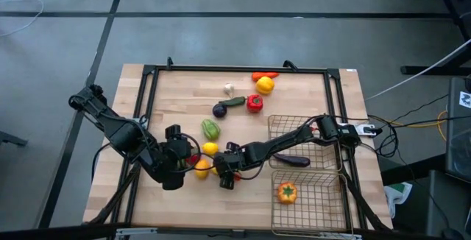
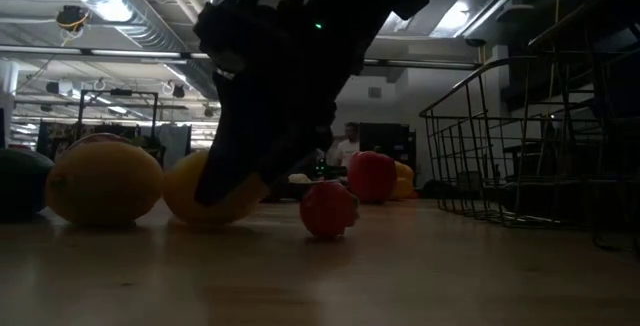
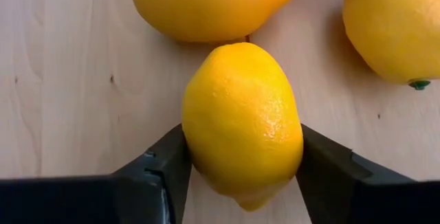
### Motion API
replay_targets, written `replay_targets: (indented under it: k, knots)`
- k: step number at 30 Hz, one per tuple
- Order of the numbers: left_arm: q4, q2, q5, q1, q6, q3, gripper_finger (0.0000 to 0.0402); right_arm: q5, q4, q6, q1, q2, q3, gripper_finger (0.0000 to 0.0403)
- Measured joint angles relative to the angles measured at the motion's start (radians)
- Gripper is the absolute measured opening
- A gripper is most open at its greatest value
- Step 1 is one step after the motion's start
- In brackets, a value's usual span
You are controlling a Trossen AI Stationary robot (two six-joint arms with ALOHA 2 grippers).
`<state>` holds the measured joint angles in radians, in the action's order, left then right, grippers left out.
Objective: Sort produce into baskets
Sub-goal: Put the bottom right lemon into the bottom wire basket
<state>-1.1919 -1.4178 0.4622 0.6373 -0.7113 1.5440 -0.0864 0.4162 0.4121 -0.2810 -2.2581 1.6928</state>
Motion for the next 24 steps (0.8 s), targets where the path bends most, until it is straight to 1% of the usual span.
replay_targets:
  k: [6,10,12,16,20,24]
  knots:
    - [0.0,0.0,0.0,0.0,0.002,0.0,0.0313,0.006,0.01,0.0,0.0,0.002,0.0,0.0218]
    - [0.0,0.0,0.0,0.0,0.002,0.0,0.0313,0.079,0.07,0.001,0.0,0.003,0.026,0.0219]
    - [0.0,0.0,0.0,0.0,0.003,0.0,0.0313,0.092,0.117,-0.001,-0.001,0.004,0.059,0.022]
    - [0.0,0.0,0.0,0.0,0.003,0.0,0.0313,0.085,0.258,-0.075,-0.012,0.004,0.163,0.022]
    - [-0.001,0.0,0.0,0.0,0.003,0.0,0.0313,0.024,0.406,-0.159,-0.043,0.006,0.282,0.022]
    - [0.0,0.0,0.0,0.0,0.003,0.0,0.0313,-0.029,0.571,-0.206,-0.081,0.006,0.412,0.022]
